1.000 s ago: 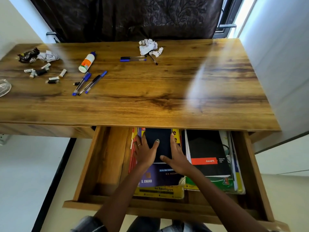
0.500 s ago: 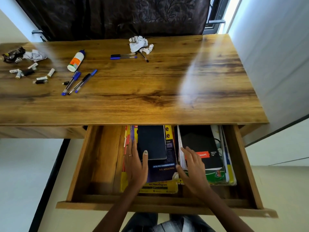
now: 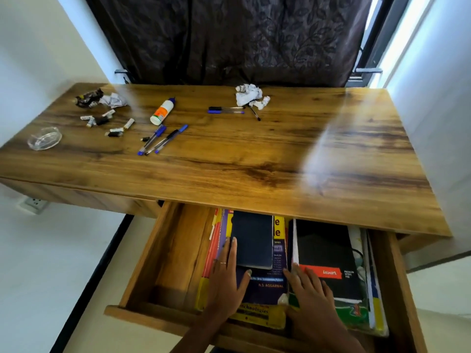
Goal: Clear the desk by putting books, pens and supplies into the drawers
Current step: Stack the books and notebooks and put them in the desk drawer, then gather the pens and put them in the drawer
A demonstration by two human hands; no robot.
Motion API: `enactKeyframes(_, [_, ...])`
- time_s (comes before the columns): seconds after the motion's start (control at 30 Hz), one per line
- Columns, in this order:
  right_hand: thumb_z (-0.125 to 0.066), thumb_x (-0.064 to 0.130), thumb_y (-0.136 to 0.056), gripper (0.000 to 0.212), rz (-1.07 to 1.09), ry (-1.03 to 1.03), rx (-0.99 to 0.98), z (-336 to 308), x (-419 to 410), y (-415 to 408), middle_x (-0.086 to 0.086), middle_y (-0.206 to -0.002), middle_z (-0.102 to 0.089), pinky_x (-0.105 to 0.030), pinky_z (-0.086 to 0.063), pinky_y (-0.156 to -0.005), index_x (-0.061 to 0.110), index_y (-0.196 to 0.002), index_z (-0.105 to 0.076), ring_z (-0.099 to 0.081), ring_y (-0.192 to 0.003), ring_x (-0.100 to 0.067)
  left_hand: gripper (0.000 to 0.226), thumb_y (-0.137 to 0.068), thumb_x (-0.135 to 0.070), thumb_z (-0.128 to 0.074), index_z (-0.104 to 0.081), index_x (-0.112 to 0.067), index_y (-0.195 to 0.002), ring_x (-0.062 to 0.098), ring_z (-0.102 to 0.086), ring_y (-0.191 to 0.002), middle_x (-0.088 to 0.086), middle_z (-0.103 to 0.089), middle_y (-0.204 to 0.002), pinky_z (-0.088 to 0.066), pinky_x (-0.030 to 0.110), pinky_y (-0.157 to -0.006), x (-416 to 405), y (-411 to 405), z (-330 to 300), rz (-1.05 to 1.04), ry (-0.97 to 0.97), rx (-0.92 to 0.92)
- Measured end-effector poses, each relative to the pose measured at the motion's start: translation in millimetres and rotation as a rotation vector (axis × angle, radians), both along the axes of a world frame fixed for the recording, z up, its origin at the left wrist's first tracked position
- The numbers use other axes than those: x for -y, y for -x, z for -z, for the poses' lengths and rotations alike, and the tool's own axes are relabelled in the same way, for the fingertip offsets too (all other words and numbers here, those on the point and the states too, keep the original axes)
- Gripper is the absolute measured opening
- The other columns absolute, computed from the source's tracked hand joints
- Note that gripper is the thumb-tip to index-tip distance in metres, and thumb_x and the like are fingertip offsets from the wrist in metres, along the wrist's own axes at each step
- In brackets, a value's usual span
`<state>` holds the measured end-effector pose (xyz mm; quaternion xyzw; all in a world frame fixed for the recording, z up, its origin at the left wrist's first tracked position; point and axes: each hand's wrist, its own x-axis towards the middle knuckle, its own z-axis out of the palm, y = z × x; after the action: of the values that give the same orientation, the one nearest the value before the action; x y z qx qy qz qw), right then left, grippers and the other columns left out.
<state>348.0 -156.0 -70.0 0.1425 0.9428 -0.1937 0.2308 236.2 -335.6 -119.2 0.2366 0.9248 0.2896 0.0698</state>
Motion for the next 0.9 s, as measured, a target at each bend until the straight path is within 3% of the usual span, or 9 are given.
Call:
enactKeyframes(0.07, [-0.049,0.054,-0.086,0.070,0.021,0.027,-0.039,-6,-5,6,0.012,-0.156,-0.006,-0.042,-0.015,-0.115,0.039,-0.145,-0.014,-0.004,-0.144,-0.016,0.076,-0.088,-0.053,-0.039,-0.003,-0.027,-0.150,0.012,-0.022,-0.142,-0.009,-0.010,-0.156,-0.033,0.033,-0.112,3,0,-1,-0.007,-0.041,-0.004])
enactKeyframes(0.17, [-0.049,0.051,-0.087,0.052,0.045,0.036,-0.156,-22,-7,17,0.015,-0.146,-0.028,-0.036,-0.026,-0.110,0.040,-0.136,-0.034,-0.020,-0.138,-0.012,0.070,-0.087,-0.054,-0.037,-0.009,-0.029,-0.147,0.005,-0.023,-0.139,-0.015,-0.018,-0.151,-0.029,0.027,-0.112,7,2,-12,-0.066,-0.083,0.004])
enactKeyframes(0.27, [-0.059,0.038,-0.086,0.030,0.086,0.099,-0.344,-31,-4,30,0.013,-0.123,-0.054,-0.031,-0.042,-0.091,0.035,-0.115,-0.057,-0.045,-0.118,-0.012,0.067,-0.083,-0.058,-0.030,-0.009,-0.035,-0.143,-0.003,-0.020,-0.135,-0.022,-0.021,-0.145,-0.018,0.017,-0.111,17,5,-29,-0.102,-0.082,0.001])
enactKeyframes(0.33, [-0.064,0.028,-0.083,0.020,0.121,0.152,-0.451,-36,1,40,0.011,-0.106,-0.062,-0.029,-0.046,-0.079,0.030,-0.103,-0.064,-0.053,-0.104,-0.013,0.065,-0.086,-0.053,-0.038,-0.017,-0.036,-0.145,-0.002,-0.027,-0.134,-0.019,-0.030,-0.147,-0.026,0.022,-0.112,26,13,-40,-0.110,-0.127,0.032])
enactKeyframes(0.43, [-0.067,0.016,-0.082,0.017,0.159,0.232,-0.550,-47,14,63,0.015,-0.089,-0.061,-0.027,-0.048,-0.074,0.029,-0.093,-0.066,-0.057,-0.091,-0.011,0.056,-0.090,-0.041,-0.048,-0.027,-0.038,-0.142,0.000,-0.039,-0.126,-0.017,-0.041,-0.141,-0.038,0.025,-0.105,42,31,-53,-0.143,-0.178,0.043])
enactKeyframes(0.5, [-0.066,0.011,-0.082,0.019,0.166,0.281,-0.587,-55,25,81,0.017,-0.085,-0.060,-0.024,-0.046,-0.074,0.028,-0.090,-0.066,-0.058,-0.088,-0.010,0.053,-0.090,-0.041,-0.047,-0.028,-0.042,-0.140,-0.003,-0.039,-0.123,-0.019,-0.042,-0.136,-0.037,0.022,-0.102,50,46,-62,-0.169,-0.187,0.017])
enactKeyframes(0.63, [-0.064,0.012,-0.084,0.023,0.159,0.309,-0.616,-66,58,125,0.015,-0.088,-0.060,-0.022,-0.043,-0.076,0.035,-0.087,-0.061,-0.056,-0.089,-0.009,0.045,-0.090,-0.036,-0.049,-0.033,-0.043,-0.132,-0.008,-0.040,-0.121,-0.024,-0.045,-0.129,-0.035,0.018,-0.101,70,92,-80,-0.186,-0.265,-0.048])
enactKeyframes(0.77, [-0.059,0.015,-0.088,0.025,0.228,0.372,-0.628,-76,100,175,0.017,-0.093,-0.059,-0.017,-0.043,-0.073,0.040,-0.085,-0.056,-0.056,-0.087,-0.001,0.046,-0.092,-0.027,-0.055,-0.033,-0.043,-0.130,-0.014,-0.040,-0.116,-0.024,-0.046,-0.127,-0.029,0.003,-0.095,100,153,-90,-0.169,-0.323,-0.062])
enactKeyframes(0.9, [-0.056,0.015,-0.091,0.028,0.286,0.436,-0.641,-82,138,223,0.016,-0.094,-0.061,-0.022,-0.051,-0.074,0.042,-0.084,-0.055,-0.062,-0.083,-0.005,0.046,-0.092,-0.023,-0.057,-0.041,-0.030,-0.134,-0.004,-0.043,-0.120,-0.019,-0.047,-0.128,-0.037,0.018,-0.099,125,217,-96,-0.158,-0.363,-0.086])
